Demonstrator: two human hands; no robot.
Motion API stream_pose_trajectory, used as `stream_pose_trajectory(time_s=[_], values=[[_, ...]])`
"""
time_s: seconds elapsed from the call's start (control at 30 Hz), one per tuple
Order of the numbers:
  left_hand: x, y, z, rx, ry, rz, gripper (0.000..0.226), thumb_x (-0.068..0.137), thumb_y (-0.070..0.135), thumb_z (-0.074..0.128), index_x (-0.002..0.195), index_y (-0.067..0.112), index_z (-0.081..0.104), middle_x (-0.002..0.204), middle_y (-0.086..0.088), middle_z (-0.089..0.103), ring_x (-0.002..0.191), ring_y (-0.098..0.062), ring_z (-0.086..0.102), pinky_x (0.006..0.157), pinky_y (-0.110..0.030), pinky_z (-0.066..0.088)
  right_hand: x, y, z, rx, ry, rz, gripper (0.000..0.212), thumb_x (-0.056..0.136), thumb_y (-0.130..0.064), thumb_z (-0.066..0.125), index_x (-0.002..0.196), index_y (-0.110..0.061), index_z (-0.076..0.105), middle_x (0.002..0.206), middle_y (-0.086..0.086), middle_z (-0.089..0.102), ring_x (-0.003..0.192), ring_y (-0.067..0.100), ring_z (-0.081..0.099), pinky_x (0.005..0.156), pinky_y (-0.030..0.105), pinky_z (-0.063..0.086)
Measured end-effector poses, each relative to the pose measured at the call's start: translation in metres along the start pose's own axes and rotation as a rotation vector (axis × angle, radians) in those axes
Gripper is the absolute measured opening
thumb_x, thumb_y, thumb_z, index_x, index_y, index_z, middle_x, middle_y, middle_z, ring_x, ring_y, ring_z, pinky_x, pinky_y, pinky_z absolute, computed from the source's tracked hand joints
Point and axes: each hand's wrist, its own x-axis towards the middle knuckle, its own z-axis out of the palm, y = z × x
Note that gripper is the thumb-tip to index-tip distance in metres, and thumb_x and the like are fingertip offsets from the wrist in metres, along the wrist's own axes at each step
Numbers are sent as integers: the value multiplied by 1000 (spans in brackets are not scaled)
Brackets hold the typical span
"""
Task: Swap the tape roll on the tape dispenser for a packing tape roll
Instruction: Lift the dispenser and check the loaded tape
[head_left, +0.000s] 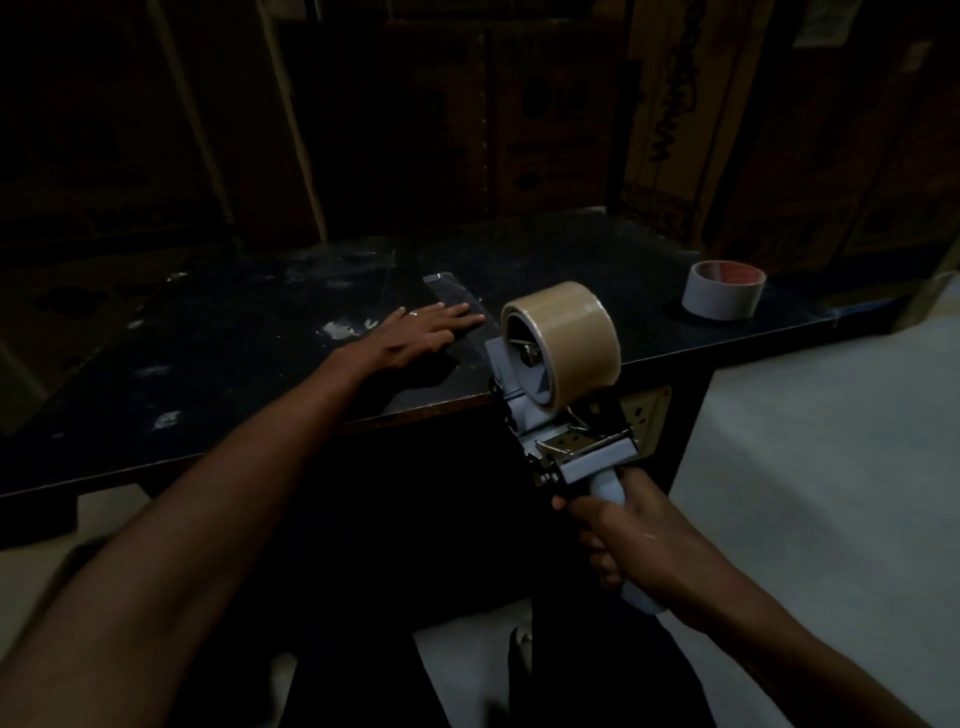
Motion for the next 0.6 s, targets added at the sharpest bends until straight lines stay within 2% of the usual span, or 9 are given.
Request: stream_pose_trajectory(time_s=[0.07,0.13,0.2,0.27,0.37,0.47,0.6], values=[[0,0,1,8,4,8,49,92,42,17,140,48,11,164,7,13,152,-19,11,118,-62,4,-5,1,3,6,17,3,13,93,-15,60,88,-5,54,47,-5,44,37,9,40,42,23,32],[2,-3,2,0,17,13,47,97,38,21,142,50,14,164,9,13,151,-19,11,118,-63,4,-10,1,5,20,13,11,13,93,-13,59,85,-7,53,47,-4,42,37,10,38,42,24,31],[2,-5,1,2,9,15,49,100,36,22,147,48,17,164,11,11,152,-18,9,118,-63,3,-12,-2,2,59,-7,39,7,93,-11,57,93,-3,56,47,-4,40,38,10,36,41,22,29],[2,-3,1,-7,9,4,53,96,39,20,149,45,18,164,10,10,152,-18,8,118,-63,2,-12,-3,0,73,-38,61,13,94,-10,55,98,2,56,49,-3,39,38,10,34,41,22,28],[4,-3,2,20,4,1,54,97,38,23,150,45,17,164,10,9,152,-18,8,118,-63,2,-15,-8,-2,61,-56,65,5,95,-9,54,98,-6,56,49,-3,38,39,10,33,44,22,27],[6,-7,4,19,2,1,53,100,34,27,150,47,16,164,12,8,152,-18,7,118,-63,2,-15,-12,-6,57,-95,94,16,95,-10,52,104,1,60,50,-4,39,41,10,34,45,24,27],[7,-4,3,-4,-1,-12,55,95,39,18,149,45,18,164,12,9,152,-19,8,118,-62,2,-12,-14,-8,24,-101,96,27,94,-11,52,112,7,58,52,-4,40,42,9,35,45,24,28]])
